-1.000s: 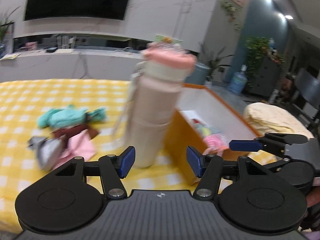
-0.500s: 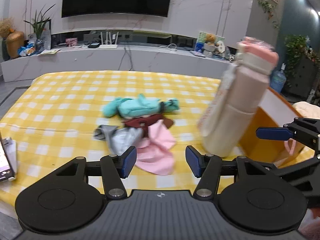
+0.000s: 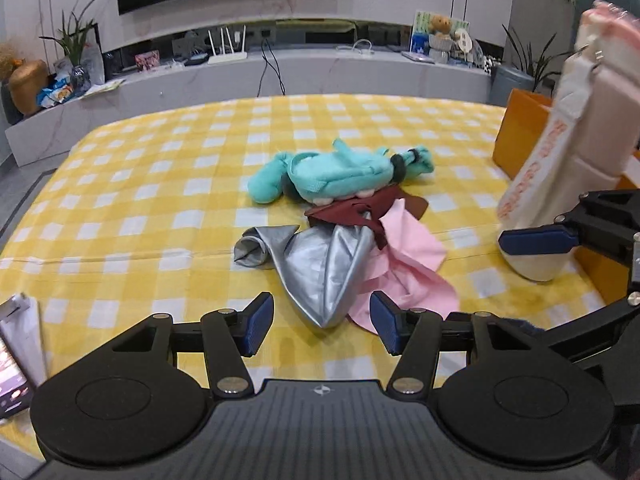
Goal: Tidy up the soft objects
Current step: 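Move both open tools back over the remaining cloths on the table, then grasp the silver cloth with the left tool while the right tool grasps the pink cloth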
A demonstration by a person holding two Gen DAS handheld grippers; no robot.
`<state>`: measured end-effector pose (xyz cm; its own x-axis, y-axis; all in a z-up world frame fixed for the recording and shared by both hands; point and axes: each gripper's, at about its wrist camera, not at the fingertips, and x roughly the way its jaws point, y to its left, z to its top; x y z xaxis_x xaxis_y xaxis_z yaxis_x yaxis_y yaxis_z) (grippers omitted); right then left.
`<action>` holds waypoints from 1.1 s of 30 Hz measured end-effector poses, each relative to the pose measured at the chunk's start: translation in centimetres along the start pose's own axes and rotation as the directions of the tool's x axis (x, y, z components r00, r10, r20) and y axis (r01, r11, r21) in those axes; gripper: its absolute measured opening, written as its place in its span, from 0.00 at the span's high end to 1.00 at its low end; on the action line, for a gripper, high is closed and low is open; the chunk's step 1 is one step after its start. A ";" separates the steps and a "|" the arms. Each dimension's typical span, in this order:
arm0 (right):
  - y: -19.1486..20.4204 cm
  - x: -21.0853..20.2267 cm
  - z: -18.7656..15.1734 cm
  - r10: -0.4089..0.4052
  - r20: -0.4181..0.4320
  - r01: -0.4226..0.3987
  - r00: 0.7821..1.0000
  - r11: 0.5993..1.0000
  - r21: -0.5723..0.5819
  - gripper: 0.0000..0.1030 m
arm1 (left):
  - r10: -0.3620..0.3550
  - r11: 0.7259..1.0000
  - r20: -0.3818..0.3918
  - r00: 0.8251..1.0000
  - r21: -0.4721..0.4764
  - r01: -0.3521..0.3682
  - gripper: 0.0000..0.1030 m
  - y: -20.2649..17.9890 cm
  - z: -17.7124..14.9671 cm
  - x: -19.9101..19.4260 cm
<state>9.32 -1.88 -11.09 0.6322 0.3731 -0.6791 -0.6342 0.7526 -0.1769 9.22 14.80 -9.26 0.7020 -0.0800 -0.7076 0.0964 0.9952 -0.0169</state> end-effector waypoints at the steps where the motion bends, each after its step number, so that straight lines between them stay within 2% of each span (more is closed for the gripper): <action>1: 0.0 0.8 0.0 0.005 -0.011 -0.005 1.000 1.000 0.004 0.35 | -0.003 1.000 -0.008 1.000 -0.017 0.003 0.35 0.3 0.2 0.6; 3: -0.1 2.3 0.1 0.008 -0.031 -0.008 0.999 1.000 0.005 0.35 | -0.021 0.998 -0.012 1.000 -0.056 0.021 0.29 0.9 0.5 1.4; 6: -0.2 4.1 0.3 0.022 -0.050 -0.022 0.999 1.000 0.013 0.35 | -0.063 0.993 -0.020 0.998 -0.100 0.060 0.27 1.8 0.9 2.7; 9: -0.4 5.5 0.9 0.041 -0.054 -0.039 0.998 0.999 0.037 0.35 | -0.048 0.991 -0.029 0.998 -0.127 0.044 0.24 2.2 1.4 3.8; 13: -0.8 6.8 1.7 0.042 -0.056 -0.037 0.998 0.996 0.077 0.35 | -0.061 0.990 -0.032 0.998 -0.127 0.056 0.23 2.5 2.1 4.7; 15: -1.0 7.3 1.9 0.052 -0.054 -0.046 0.997 0.994 0.101 0.36 | -0.062 0.988 -0.035 0.997 -0.142 0.057 0.32 2.6 2.2 5.1; 16: -1.1 7.4 2.0 0.056 -0.053 -0.049 0.997 0.992 0.114 0.38 | -0.069 0.986 -0.040 0.997 -0.152 0.062 0.32 2.8 2.2 5.3; 19: -1.4 7.8 2.1 0.075 -0.047 -0.067 0.996 0.987 0.147 0.41 | -0.084 0.980 -0.041 0.996 -0.185 0.075 0.49 3.1 2.1 5.8; 20: -1.4 7.8 2.1 0.077 -0.042 -0.069 0.996 0.986 0.152 0.42 | -0.084 0.979 -0.034 0.996 -0.190 0.076 0.58 3.1 2.0 5.7; 22: -1.3 7.7 1.9 0.074 -0.032 -0.069 0.997 0.986 0.153 0.49 | -0.077 0.979 -0.031 0.997 -0.191 0.070 0.68 3.0 1.9 5.7; 23: -1.2 7.7 1.9 0.073 -0.026 -0.068 0.997 0.986 0.150 0.52 | -0.081 0.978 -0.028 0.996 -0.197 0.074 0.78 3.0 1.8 5.6; 24: -1.1 7.6 1.8 0.069 -0.021 -0.065 0.997 0.987 0.147 0.62 | -0.084 0.975 -0.026 0.996 -0.207 0.077 0.83 3.0 1.8 5.6; 25: -1.0 7.5 1.8 0.064 -0.019 -0.061 0.998 0.988 0.145 0.77 | -0.087 0.972 -0.027 0.996 -0.221 0.079 0.85 3.1 1.8 5.5; 26: -1.0 7.5 1.8 0.061 -0.022 -0.057 0.998 0.988 0.142 0.83 | -0.086 0.969 -0.029 0.996 -0.235 0.077 0.89 3.2 1.7 5.4; 27: -0.9 7.5 1.9 0.040 -0.029 -0.036 0.999 0.990 0.134 0.97 | -0.092 0.965 -0.027 0.995 -0.249 0.083 0.91 3.3 1.6 5.3; 28: -0.9 7.5 1.9 0.020 -0.033 -0.016 0.999 0.993 0.121 0.99 | -0.098 0.961 -0.025 0.995 -0.260 0.088 0.92 3.4 1.6 5.1; 33: -1.5 6.7 1.9 0.024 -0.025 -0.020 0.999 0.989 0.146 1.00 | -0.063 0.958 -0.018 0.998 -0.283 0.055 0.95 3.4 1.3 3.4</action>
<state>15.37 0.48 -14.02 0.6056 0.3777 -0.7004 -0.5752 0.8160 -0.0573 12.89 17.83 -10.83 0.6821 -0.1412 -0.7175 -0.0684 0.9646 -0.2549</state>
